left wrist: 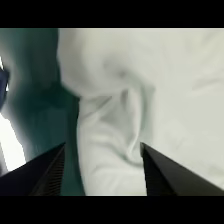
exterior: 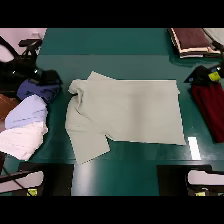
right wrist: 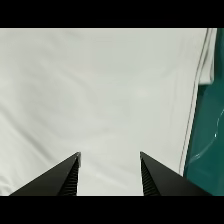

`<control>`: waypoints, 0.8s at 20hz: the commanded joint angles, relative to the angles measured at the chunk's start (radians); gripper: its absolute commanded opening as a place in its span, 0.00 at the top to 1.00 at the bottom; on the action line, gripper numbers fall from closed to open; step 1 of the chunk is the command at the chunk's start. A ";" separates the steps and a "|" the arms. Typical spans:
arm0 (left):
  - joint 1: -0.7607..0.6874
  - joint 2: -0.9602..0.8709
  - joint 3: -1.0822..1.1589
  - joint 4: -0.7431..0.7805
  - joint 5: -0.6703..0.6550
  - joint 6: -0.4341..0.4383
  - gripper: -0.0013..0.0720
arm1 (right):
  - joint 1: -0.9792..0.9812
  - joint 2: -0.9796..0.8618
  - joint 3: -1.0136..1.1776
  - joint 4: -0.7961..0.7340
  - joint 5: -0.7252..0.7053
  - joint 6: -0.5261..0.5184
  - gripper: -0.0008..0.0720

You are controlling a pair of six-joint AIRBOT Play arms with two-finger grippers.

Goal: Fold the shirts.

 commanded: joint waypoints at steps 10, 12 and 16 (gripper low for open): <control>0.047 0.235 -0.748 -0.180 0.197 0.001 0.24 | -0.048 0.402 -0.481 0.033 -0.089 -0.028 0.39; 0.047 0.235 -0.766 -0.232 0.233 0.003 0.24 | -0.048 0.424 -0.481 0.033 -0.090 -0.028 0.39; 0.047 0.234 -0.769 -0.250 0.228 0.027 0.24 | -0.049 0.439 -0.481 0.032 -0.087 -0.028 0.39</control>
